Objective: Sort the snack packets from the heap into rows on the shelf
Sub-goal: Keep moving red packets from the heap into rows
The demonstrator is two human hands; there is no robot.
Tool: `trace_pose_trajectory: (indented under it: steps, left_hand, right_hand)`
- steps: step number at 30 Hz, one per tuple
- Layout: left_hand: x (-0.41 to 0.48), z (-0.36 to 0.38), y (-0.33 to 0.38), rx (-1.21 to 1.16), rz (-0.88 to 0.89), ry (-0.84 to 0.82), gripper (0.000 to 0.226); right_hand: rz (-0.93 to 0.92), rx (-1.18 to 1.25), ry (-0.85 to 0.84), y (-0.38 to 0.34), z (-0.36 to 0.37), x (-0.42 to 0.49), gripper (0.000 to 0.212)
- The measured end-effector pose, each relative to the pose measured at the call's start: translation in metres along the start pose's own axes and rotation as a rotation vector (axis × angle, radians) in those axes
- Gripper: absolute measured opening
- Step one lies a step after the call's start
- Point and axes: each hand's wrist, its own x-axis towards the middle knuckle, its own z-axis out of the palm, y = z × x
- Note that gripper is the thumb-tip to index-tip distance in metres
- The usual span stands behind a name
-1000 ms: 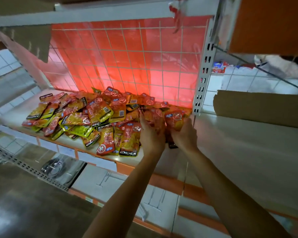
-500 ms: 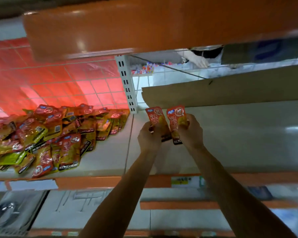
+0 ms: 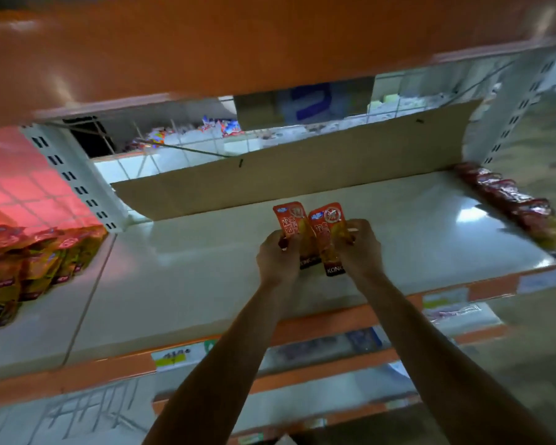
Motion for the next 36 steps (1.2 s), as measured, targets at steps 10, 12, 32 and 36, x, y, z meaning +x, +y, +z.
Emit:
trace_pose_trajectory:
  steps: [10,12,32,36]
  left_hand:
    - [0.032,0.101,0.034,-0.055,-0.016,-0.175,0.054]
    - [0.035,0.119,0.039,-0.056,-0.039,-0.183,0.067]
    - [0.013,0.277,0.088,0.075,-0.015,0.033,0.061]
    - [0.014,0.281,0.092,0.206,0.037,0.038,0.038]
  right_hand:
    - [0.116,0.036,0.143,0.032,-0.070,0.067,0.052]
    - [0.107,-0.015,0.187,0.041,-0.089,0.081,0.055]
    - [-0.458,-0.925,-0.040,0.089,-0.187,0.205,0.039]
    - [-0.432,-0.880,-0.153,0.088,-0.190,0.215,0.036]
